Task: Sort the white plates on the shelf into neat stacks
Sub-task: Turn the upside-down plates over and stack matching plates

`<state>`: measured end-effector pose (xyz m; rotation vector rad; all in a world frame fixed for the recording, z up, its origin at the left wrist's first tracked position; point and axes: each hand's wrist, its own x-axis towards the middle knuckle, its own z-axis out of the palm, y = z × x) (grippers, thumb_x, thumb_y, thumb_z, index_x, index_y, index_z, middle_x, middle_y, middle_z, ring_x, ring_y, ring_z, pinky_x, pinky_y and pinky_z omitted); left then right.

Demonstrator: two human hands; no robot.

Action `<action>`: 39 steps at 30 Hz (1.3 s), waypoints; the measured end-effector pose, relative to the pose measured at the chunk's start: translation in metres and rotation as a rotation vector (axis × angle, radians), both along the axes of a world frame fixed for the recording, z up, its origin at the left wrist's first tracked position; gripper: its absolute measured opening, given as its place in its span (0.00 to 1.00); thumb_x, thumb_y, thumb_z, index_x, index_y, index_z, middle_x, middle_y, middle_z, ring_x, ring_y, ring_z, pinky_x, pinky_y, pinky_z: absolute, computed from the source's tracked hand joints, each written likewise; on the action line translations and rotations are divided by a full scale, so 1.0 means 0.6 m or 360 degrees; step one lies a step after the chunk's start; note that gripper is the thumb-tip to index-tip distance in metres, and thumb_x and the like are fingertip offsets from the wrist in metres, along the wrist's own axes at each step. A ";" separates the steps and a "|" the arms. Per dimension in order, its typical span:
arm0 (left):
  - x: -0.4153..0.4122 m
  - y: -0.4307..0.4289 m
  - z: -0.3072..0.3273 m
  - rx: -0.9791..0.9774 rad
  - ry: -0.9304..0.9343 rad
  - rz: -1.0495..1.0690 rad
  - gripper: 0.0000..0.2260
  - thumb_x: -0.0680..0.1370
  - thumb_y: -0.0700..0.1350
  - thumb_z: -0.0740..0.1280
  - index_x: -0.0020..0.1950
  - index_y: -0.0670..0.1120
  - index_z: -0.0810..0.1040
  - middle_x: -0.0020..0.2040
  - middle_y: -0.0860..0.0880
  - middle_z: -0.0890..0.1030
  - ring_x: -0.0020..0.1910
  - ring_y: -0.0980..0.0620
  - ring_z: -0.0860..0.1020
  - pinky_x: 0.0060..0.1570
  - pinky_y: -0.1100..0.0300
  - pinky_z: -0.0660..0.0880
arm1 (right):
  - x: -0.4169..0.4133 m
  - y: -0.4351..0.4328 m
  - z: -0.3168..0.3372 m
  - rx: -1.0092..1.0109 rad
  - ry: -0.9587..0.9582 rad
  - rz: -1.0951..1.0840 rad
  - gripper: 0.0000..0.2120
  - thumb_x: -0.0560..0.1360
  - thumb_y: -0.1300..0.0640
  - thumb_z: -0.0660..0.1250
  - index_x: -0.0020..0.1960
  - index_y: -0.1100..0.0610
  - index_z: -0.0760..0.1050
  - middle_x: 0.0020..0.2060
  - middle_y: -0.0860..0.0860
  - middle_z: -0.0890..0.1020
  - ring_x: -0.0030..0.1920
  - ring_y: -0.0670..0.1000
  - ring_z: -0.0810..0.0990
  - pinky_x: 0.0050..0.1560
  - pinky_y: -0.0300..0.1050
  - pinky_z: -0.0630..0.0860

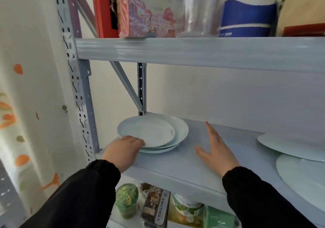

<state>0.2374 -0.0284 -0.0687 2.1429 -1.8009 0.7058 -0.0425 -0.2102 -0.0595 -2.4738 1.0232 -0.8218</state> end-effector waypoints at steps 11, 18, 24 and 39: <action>-0.017 -0.006 0.011 -0.0044 0.0027 0.0158 0.26 0.70 0.63 0.59 0.62 0.53 0.78 0.55 0.54 0.82 0.54 0.45 0.74 0.49 0.51 0.74 | -0.001 -0.006 -0.007 0.0030 0.0059 -0.0025 0.41 0.75 0.42 0.63 0.78 0.41 0.41 0.79 0.48 0.51 0.78 0.47 0.53 0.73 0.45 0.59; -0.091 -0.049 0.034 -0.0332 0.0169 -0.0112 0.27 0.74 0.59 0.60 0.72 0.53 0.70 0.69 0.50 0.74 0.65 0.42 0.69 0.62 0.46 0.70 | -0.014 -0.002 -0.007 -0.0072 0.0299 -0.0061 0.38 0.75 0.39 0.60 0.79 0.42 0.45 0.80 0.50 0.47 0.79 0.50 0.44 0.77 0.50 0.48; -0.213 -0.144 0.030 -0.0279 0.0219 -0.0478 0.27 0.75 0.57 0.62 0.73 0.51 0.69 0.69 0.49 0.74 0.65 0.42 0.69 0.63 0.47 0.70 | -0.055 -0.003 -0.006 -0.0223 0.0478 -0.0149 0.36 0.75 0.35 0.55 0.78 0.40 0.47 0.80 0.51 0.49 0.79 0.52 0.41 0.77 0.52 0.41; -0.514 -0.344 0.013 0.0009 0.0616 -0.0926 0.31 0.74 0.63 0.52 0.74 0.54 0.67 0.72 0.52 0.71 0.70 0.46 0.66 0.71 0.51 0.60 | -0.368 0.029 -0.029 -0.0550 0.0366 -0.0547 0.32 0.73 0.38 0.60 0.75 0.45 0.62 0.76 0.52 0.63 0.78 0.53 0.53 0.76 0.60 0.52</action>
